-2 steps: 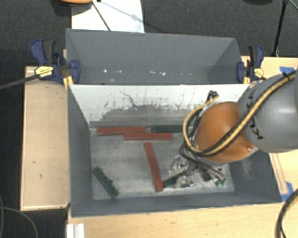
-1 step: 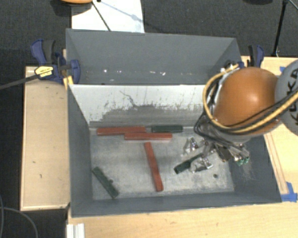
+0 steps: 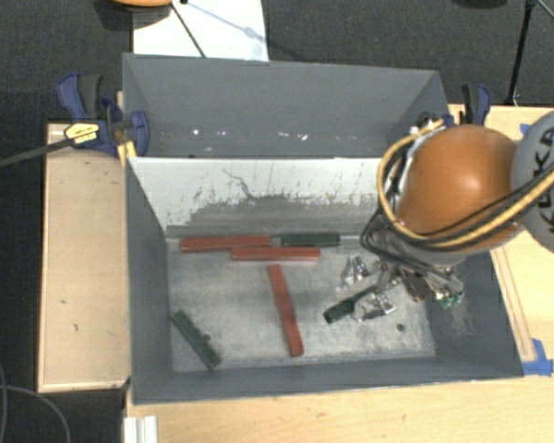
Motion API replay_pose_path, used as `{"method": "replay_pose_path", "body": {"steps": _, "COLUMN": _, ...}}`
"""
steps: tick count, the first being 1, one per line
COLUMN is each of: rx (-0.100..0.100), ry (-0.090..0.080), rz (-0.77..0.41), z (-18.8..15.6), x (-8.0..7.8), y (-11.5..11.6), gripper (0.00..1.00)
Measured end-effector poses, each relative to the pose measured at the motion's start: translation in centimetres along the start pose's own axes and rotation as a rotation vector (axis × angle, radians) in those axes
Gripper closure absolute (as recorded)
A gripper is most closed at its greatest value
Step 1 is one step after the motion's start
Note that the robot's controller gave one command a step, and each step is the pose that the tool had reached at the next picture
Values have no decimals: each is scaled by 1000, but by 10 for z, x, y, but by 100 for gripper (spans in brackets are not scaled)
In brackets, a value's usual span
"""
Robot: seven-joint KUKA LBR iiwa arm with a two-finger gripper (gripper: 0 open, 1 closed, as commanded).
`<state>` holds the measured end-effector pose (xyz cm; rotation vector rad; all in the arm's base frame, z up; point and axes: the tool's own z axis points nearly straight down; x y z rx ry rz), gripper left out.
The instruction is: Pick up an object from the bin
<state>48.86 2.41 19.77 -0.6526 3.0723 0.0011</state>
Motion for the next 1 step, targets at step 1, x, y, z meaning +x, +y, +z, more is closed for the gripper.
{"method": "replay_pose_path", "body": {"steps": 1, "rx": -4, "ry": 7, "rz": -162, "z": -26, "x": 3, "y": -4, "gripper": 100}}
